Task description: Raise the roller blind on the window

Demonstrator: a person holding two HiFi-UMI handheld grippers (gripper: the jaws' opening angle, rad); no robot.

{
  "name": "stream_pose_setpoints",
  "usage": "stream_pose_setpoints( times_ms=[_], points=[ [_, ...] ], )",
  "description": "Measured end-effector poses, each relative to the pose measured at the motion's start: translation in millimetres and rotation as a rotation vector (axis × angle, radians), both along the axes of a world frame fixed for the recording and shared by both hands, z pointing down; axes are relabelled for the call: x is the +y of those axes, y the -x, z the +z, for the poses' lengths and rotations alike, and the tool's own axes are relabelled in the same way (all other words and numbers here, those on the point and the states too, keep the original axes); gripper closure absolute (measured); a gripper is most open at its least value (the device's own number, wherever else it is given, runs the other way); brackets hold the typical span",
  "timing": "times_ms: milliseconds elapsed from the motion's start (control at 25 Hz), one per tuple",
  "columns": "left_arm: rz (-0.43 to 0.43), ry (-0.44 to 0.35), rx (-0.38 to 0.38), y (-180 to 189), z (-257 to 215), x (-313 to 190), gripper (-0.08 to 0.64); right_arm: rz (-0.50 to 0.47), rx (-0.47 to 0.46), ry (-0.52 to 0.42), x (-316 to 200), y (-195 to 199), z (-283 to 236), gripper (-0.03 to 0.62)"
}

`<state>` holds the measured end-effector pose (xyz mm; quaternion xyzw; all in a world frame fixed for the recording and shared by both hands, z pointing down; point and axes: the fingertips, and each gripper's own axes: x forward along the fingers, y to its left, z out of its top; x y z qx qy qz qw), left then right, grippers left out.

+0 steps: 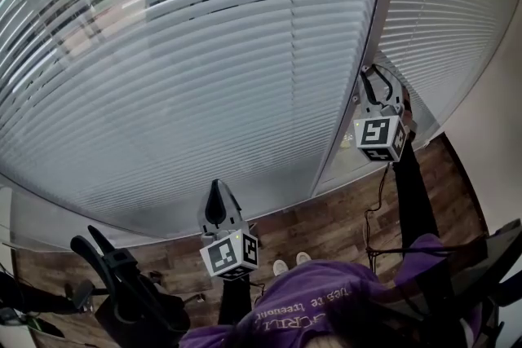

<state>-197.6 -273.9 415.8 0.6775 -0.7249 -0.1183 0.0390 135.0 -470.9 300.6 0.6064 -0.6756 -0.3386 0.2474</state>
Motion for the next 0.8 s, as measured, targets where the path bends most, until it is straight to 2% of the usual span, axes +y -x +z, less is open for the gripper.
stream_pose_setpoints(
  times_ms=[120,240,360,480,560,640,720,800],
  points=[
    [-0.003,-0.001,-0.001,1,-1,1,0.56,-0.059,-0.26,0.066,5,4,-7,0.468],
    [-0.009,0.0,0.003,3,-1,2,0.56,-0.11,-0.47,0.125,4,-3,-8,0.468],
    [-0.01,0.0,0.004,3,-1,3,0.56,-0.161,-0.721,0.211,0,-10,-5,0.468],
    [-0.008,-0.003,0.001,2,-2,3,0.56,-0.171,-0.874,0.274,-4,-14,2,0.468],
    [-0.009,-0.005,-0.002,3,-2,3,0.56,-0.172,-0.894,0.278,-5,-15,3,0.468],
    [-0.011,-0.005,-0.002,4,-2,4,0.56,-0.166,-0.853,0.276,-5,-14,2,0.468],
    [-0.015,-0.003,-0.003,6,-2,4,0.56,-0.13,-0.699,0.251,-5,-13,1,0.468],
    [-0.019,-0.001,-0.002,8,-1,5,0.56,-0.073,-0.444,0.201,-4,-9,1,0.468]
  ],
)
